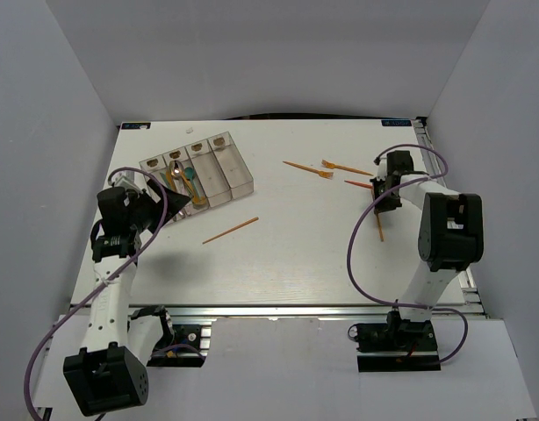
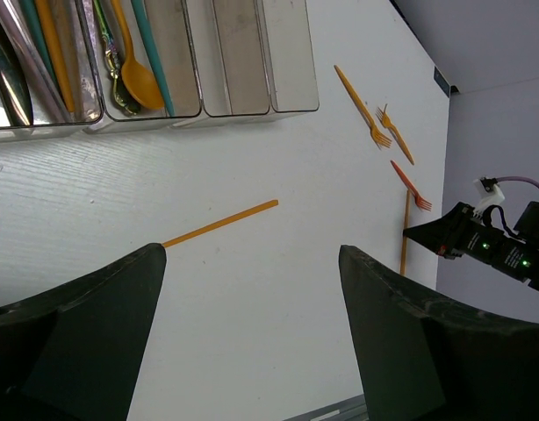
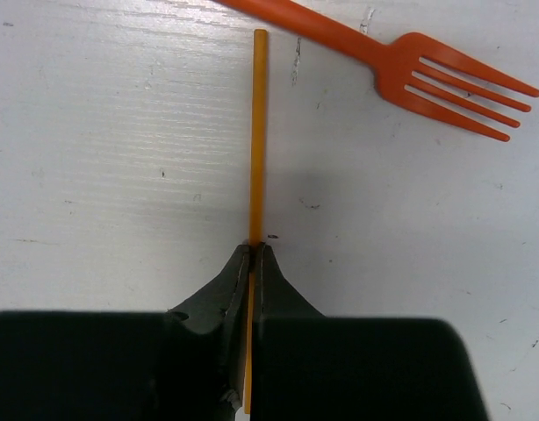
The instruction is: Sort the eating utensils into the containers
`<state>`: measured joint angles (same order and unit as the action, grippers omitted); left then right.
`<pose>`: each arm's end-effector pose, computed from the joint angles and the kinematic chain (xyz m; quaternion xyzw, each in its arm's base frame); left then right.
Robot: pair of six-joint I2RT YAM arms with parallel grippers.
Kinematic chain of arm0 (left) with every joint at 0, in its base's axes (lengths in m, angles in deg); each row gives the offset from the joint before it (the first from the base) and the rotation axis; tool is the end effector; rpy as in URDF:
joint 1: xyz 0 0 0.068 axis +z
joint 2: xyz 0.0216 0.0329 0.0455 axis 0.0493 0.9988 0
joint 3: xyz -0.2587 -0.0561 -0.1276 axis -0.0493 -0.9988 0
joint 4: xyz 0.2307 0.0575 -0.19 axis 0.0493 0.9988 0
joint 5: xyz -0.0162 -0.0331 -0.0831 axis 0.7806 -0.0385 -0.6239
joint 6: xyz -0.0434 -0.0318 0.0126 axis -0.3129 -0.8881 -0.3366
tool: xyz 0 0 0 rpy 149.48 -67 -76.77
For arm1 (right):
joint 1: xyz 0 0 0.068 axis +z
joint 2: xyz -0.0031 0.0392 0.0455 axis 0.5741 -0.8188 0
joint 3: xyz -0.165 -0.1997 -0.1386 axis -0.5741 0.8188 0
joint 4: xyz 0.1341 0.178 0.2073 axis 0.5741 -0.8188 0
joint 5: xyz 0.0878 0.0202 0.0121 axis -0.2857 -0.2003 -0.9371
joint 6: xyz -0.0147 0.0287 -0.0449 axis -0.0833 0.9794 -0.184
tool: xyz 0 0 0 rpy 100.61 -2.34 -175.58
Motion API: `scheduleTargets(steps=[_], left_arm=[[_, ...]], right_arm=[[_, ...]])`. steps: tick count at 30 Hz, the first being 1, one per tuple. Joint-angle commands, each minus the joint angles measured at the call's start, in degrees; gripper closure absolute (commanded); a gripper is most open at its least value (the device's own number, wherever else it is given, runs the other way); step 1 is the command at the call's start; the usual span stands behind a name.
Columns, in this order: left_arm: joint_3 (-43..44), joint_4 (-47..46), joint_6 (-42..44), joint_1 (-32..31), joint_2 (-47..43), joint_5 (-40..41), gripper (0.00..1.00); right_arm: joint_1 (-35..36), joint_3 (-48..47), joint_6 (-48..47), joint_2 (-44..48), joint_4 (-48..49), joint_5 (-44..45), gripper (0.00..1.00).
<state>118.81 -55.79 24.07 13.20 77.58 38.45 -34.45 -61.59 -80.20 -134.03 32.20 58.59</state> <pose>0.2278 0.0250 0.2863 -0.2381 0.8238 -0.2994 0.4184 0.4101 0.0039 0.1525 -0.0494 0.9661 -0.0140 0.2529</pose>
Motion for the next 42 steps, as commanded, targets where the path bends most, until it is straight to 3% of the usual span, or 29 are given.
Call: scheduleTargets(steps=[1,9,18,27,34,40,42], left_arm=[[-0.59,-1.50,-0.49,0.00,-2.00,-1.29,0.09],[-1.73,-4.58,-0.93,0.00,-2.27,-6.91,0.09],[-1.82,-5.81,-1.11,0.00,-3.06,-7.71,0.09],[-1.47,-5.98,-0.49,0.09,-2.97,-8.94,0.09],[-1.91,-5.28,-0.23,0.00,-4.11,-9.29,0.09],[-1.90,-2.74,1.00,0.00,-6.22,-8.68,0.09],[-1.90,-1.69,1.44,0.09,-7.10,-8.24,0.09]], right_arm=[[0.04,2.94,-0.50,-1.25,-2.64,-2.69,1.00],[0.12,1.01,-5.15,-0.46,-8.53,-13.65,1.00],[4.07,0.39,-13.24,2.87,-12.40,-23.77,1.00],[15.84,-4.26,-19.48,4.56,-12.84,-29.84,1.00],[26.04,-20.85,-18.35,-1.94,-12.40,-32.83,1.00],[33.87,-44.40,-11.94,-13.54,-11.36,-33.72,1.00],[35.54,-53.51,-5.18,-18.90,-8.11,-33.01,1.00]])
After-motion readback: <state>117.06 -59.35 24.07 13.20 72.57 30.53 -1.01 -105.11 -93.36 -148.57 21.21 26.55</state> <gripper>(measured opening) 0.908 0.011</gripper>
